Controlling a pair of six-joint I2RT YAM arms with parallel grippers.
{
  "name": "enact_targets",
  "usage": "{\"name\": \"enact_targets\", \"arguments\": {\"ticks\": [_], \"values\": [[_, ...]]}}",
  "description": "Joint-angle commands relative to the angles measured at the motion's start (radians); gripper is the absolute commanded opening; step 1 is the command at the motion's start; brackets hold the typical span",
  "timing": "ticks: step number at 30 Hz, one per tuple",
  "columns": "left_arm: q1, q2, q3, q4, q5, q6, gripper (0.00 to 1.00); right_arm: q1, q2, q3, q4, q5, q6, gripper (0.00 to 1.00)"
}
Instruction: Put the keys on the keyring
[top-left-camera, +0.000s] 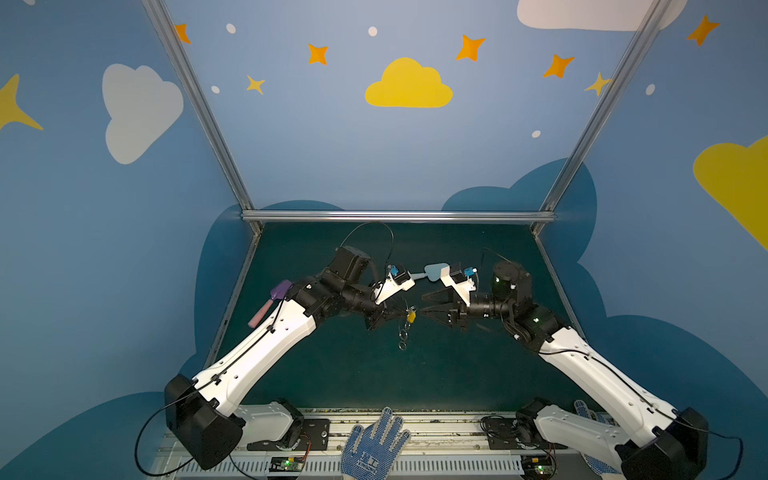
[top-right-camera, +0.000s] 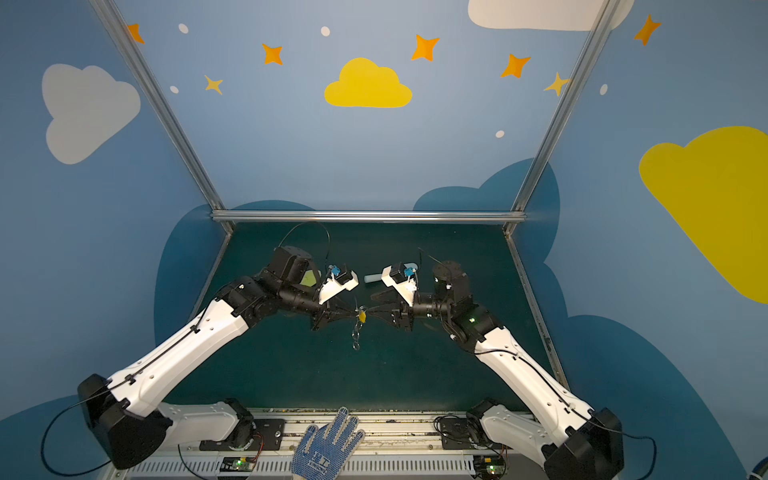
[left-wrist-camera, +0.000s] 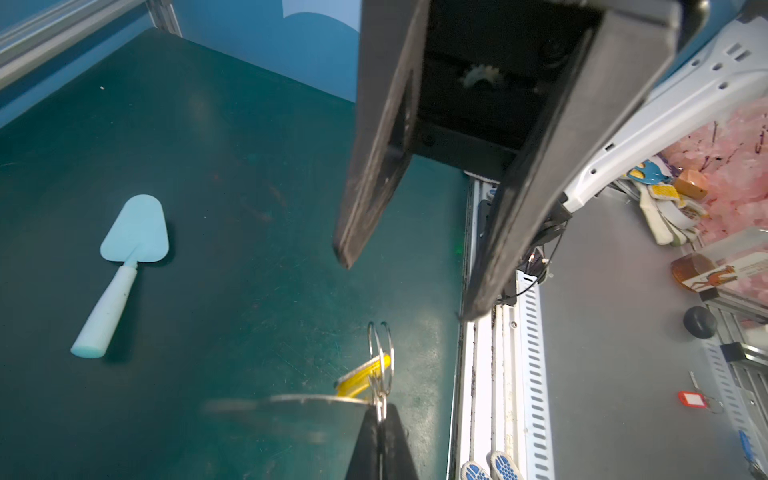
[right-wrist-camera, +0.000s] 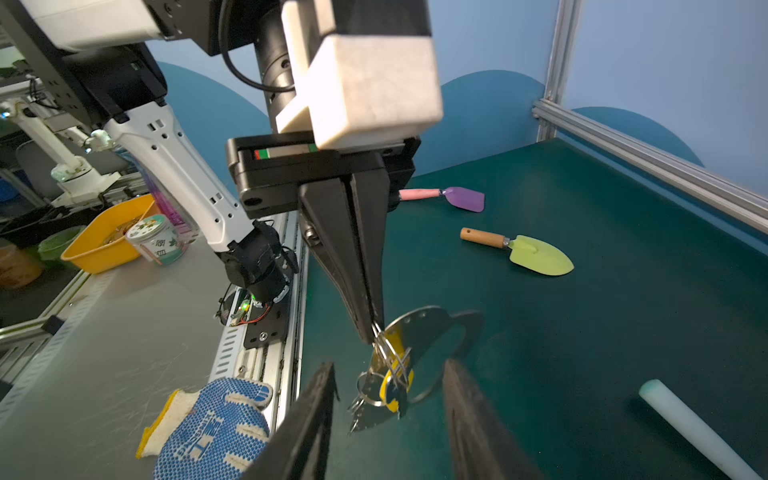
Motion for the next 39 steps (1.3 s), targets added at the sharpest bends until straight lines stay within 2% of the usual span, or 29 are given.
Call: {"name": "enact_targets", "arguments": {"ticks": [1, 4, 13, 18, 22, 25, 28, 31, 34, 36, 39], "values": [[-0.002, 0.006, 0.026, -0.023, 0.054, 0.02, 0.04, -0.001, 0.021, 0.041, -0.043, -0.076, -0.039, 0.47], [-0.004, 0.01, 0.031, -0.03, 0.063, 0.023, 0.04, 0.002, 0.044, 0.054, -0.041, -0.105, -0.038, 0.46], [-0.007, 0.016, 0.038, -0.031, 0.071, 0.022, 0.04, 0.014, 0.084, 0.087, -0.1, -0.144, -0.073, 0.33], [-0.006, 0.012, 0.039, -0.03, 0.069, 0.023, 0.04, 0.019, 0.083, 0.086, -0.116, -0.133, -0.084, 0.36], [-0.006, 0.01, 0.036, -0.023, 0.072, 0.018, 0.04, 0.025, 0.09, 0.089, -0.122, -0.138, -0.085, 0.34], [-0.008, 0.008, 0.034, -0.018, 0.071, 0.015, 0.04, 0.029, 0.094, 0.092, -0.125, -0.14, -0.089, 0.26], [-0.008, 0.005, 0.032, -0.014, 0.068, 0.012, 0.04, 0.031, 0.093, 0.092, -0.123, -0.138, -0.09, 0.22], [-0.007, 0.001, 0.031, -0.013, 0.067, 0.01, 0.04, 0.031, 0.094, 0.097, -0.129, -0.14, -0.094, 0.08], [-0.008, 0.0, 0.026, -0.005, 0.062, 0.004, 0.04, 0.031, 0.09, 0.088, -0.085, -0.148, -0.069, 0.0], [-0.007, -0.002, 0.016, 0.011, 0.064, -0.01, 0.04, 0.031, 0.08, 0.075, -0.022, -0.162, -0.041, 0.0], [-0.008, -0.01, -0.007, 0.036, 0.082, -0.025, 0.04, 0.03, 0.054, 0.011, 0.174, -0.172, 0.071, 0.0]]}}
